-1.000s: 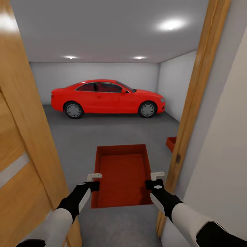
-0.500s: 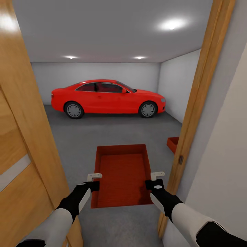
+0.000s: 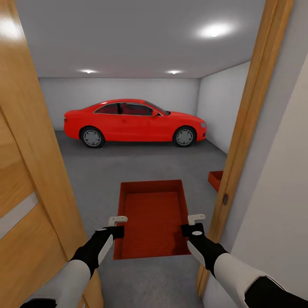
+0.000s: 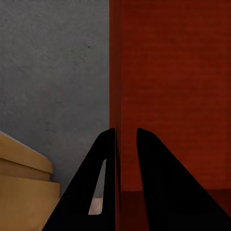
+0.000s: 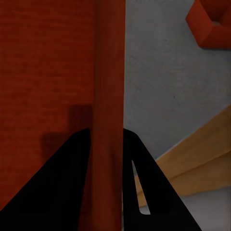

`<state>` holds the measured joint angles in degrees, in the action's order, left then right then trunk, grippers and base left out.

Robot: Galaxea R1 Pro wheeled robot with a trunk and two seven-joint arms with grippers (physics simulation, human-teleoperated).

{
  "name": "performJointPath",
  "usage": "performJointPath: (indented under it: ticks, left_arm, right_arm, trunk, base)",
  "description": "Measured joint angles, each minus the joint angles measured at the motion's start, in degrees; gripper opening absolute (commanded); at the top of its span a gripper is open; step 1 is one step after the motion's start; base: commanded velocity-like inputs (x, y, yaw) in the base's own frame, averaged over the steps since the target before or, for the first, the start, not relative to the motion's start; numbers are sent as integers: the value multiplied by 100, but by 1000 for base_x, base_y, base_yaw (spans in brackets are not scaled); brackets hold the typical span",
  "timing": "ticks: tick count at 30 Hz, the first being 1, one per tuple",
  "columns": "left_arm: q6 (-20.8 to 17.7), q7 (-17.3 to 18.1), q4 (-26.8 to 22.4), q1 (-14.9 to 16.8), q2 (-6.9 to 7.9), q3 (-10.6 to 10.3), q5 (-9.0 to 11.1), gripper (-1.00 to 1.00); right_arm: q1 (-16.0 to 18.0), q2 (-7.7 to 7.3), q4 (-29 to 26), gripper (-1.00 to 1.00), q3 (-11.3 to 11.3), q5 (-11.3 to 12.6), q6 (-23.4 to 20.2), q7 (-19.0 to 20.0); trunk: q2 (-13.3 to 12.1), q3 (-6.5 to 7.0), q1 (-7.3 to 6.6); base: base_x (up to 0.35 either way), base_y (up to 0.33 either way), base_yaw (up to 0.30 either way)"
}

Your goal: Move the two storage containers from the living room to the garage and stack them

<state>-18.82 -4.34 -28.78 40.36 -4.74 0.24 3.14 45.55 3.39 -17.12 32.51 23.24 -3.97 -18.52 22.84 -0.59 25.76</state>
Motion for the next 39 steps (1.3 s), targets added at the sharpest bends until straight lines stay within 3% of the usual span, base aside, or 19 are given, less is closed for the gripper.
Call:
performJointPath:
  ticks: [33, 39]
  left_arm:
    - [-4, -58, -5, 0, -4, -59, 62, -100]
    - [-3, -57, 13, 1, -5, -58, 63, -100]
  right_arm:
    - [1, -5, 4, -100, 8, 13, 0, -5]
    - [0, -6, 11, -100, 31, 46, -1, -9]
  trunk:
    - [0, 0, 0]
    - [1, 0, -3]
  base:
    - [0, 0, 0]
    - [188, 0, 0]
